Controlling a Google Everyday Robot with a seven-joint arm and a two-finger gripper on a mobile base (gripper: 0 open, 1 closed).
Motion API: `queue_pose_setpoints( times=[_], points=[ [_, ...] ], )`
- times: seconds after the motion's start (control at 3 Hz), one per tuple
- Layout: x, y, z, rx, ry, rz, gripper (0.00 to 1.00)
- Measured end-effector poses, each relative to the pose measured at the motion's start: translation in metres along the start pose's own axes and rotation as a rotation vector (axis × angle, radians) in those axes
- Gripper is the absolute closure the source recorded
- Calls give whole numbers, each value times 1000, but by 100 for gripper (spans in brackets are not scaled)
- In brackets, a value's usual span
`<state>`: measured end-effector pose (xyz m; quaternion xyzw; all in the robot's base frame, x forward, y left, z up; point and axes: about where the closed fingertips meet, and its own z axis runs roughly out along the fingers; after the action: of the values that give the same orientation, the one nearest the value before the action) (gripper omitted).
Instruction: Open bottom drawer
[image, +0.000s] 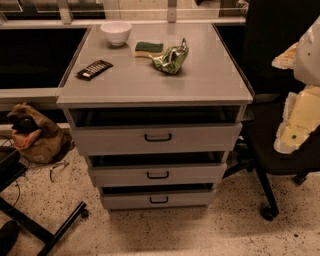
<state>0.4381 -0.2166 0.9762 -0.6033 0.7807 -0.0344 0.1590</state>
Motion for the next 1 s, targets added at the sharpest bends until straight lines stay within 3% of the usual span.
queue_pose_setpoints(
  times=[0.33,0.67,1.0],
  points=[
    [0,1,2,3,-1,5,0],
    [12,11,36,-21,16,35,0],
    [38,39,110,-97,24,106,0]
  ],
)
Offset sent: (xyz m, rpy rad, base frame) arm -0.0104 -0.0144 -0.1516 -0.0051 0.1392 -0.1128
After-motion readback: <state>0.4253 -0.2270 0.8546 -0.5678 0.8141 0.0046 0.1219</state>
